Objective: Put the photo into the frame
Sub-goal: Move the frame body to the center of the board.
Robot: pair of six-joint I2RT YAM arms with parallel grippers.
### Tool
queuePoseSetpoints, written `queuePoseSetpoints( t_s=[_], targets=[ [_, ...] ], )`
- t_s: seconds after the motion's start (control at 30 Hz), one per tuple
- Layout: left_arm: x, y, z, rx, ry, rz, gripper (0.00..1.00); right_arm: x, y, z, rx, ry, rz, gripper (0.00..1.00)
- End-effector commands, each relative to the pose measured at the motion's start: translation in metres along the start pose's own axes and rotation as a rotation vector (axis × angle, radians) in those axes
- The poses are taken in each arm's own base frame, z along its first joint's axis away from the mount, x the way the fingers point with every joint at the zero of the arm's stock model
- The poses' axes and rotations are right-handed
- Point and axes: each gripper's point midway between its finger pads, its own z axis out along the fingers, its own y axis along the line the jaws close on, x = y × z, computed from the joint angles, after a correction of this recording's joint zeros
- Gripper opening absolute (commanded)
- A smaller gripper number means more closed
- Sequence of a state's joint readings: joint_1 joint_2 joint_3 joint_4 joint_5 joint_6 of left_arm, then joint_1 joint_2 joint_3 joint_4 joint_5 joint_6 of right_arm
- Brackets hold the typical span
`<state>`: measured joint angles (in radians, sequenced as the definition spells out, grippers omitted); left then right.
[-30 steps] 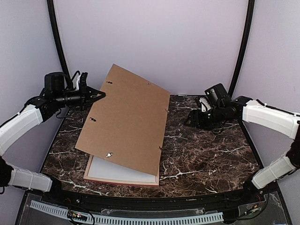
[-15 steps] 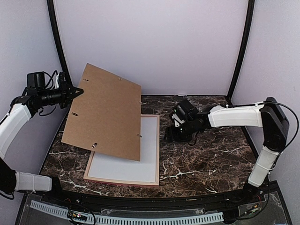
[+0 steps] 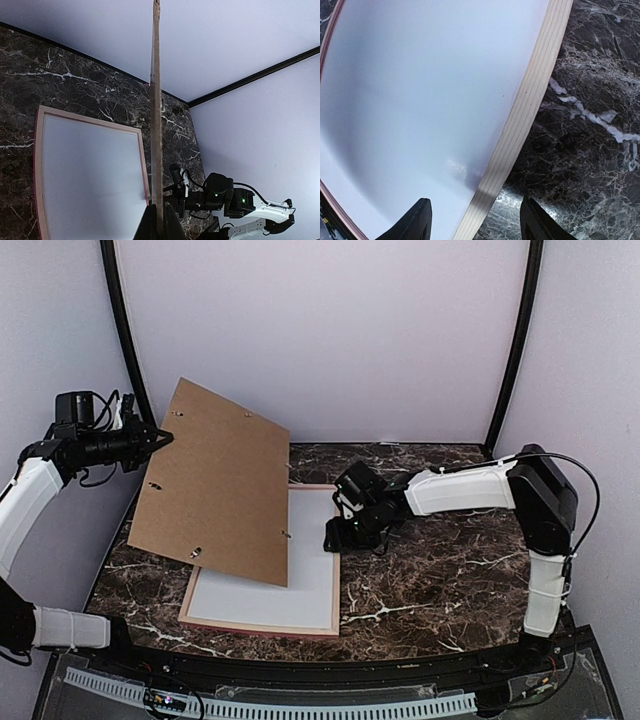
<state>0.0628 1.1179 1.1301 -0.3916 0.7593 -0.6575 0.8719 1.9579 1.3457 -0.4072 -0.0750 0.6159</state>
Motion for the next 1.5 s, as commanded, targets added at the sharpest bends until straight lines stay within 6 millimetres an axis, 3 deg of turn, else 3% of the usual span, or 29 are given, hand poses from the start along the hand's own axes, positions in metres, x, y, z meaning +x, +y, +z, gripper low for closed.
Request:
queuePoseSetpoints(
  t_s=[0.0,0.2,0.73,0.93,1.47],
  targets=[
    [-0.010,-0.024,-0.011,0.054,-0.039,0.073,0.00,-0.006,0.001,0.008,0.034,-0.009,0.006,0.61],
    [-0.006,-0.017,-0.006,0.058,-0.018,0.058,0.00,-0.003,-0.004,0.016,0.061,0.005,0.007,0.57],
    [0.003,-0.010,0.002,0.086,0.022,0.039,0.00,0.009,-0.017,0.028,0.099,0.031,0.012,0.36],
    [0.005,-0.008,0.002,0.081,0.026,0.044,0.00,0.010,-0.021,0.022,0.100,0.024,0.024,0.32],
    [0.024,0.003,0.013,0.121,0.044,-0.026,0.00,0.018,-0.064,-0.005,0.163,-0.024,0.122,0.25]
  ],
)
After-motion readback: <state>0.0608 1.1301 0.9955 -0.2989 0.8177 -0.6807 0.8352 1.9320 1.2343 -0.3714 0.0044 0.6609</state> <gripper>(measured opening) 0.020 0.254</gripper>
